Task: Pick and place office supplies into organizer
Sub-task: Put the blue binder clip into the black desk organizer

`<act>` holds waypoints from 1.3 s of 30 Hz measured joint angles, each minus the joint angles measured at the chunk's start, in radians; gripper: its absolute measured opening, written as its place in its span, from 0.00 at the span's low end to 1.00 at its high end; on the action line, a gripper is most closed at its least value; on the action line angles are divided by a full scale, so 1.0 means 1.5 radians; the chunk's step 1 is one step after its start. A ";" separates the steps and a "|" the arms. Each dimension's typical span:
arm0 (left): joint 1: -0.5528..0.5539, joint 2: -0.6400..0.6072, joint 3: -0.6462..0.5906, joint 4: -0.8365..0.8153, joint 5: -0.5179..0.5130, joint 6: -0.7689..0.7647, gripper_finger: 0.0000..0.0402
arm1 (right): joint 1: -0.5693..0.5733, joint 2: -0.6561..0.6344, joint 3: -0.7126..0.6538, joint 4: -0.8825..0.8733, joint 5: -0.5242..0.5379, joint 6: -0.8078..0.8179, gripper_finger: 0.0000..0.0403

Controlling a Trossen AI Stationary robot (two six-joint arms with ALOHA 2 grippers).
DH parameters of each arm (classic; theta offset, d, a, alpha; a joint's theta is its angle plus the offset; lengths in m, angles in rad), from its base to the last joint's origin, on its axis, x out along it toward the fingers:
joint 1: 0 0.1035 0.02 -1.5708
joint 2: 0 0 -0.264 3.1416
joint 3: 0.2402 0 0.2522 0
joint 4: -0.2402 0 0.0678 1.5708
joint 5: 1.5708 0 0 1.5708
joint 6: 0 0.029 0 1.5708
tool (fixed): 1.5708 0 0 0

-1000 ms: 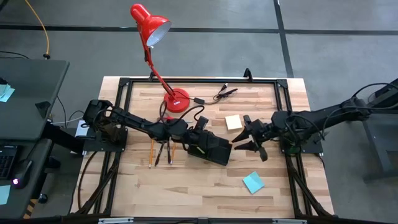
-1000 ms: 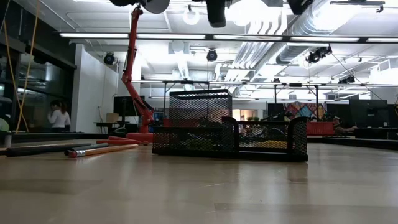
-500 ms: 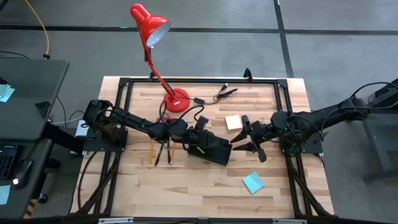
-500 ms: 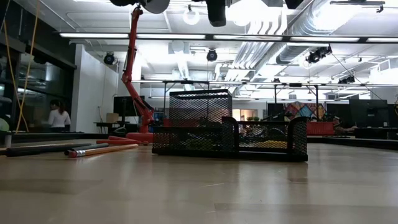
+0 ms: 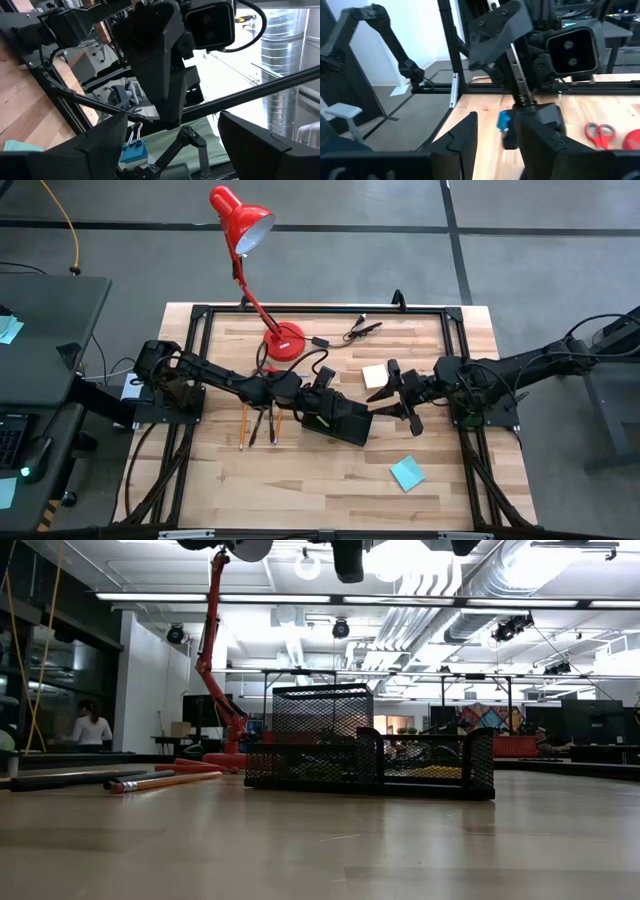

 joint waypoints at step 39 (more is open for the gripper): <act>0.001 -0.001 0.000 -0.019 -0.058 -0.026 0.74 | -0.010 0.053 0.041 0.001 -0.002 0.019 0.00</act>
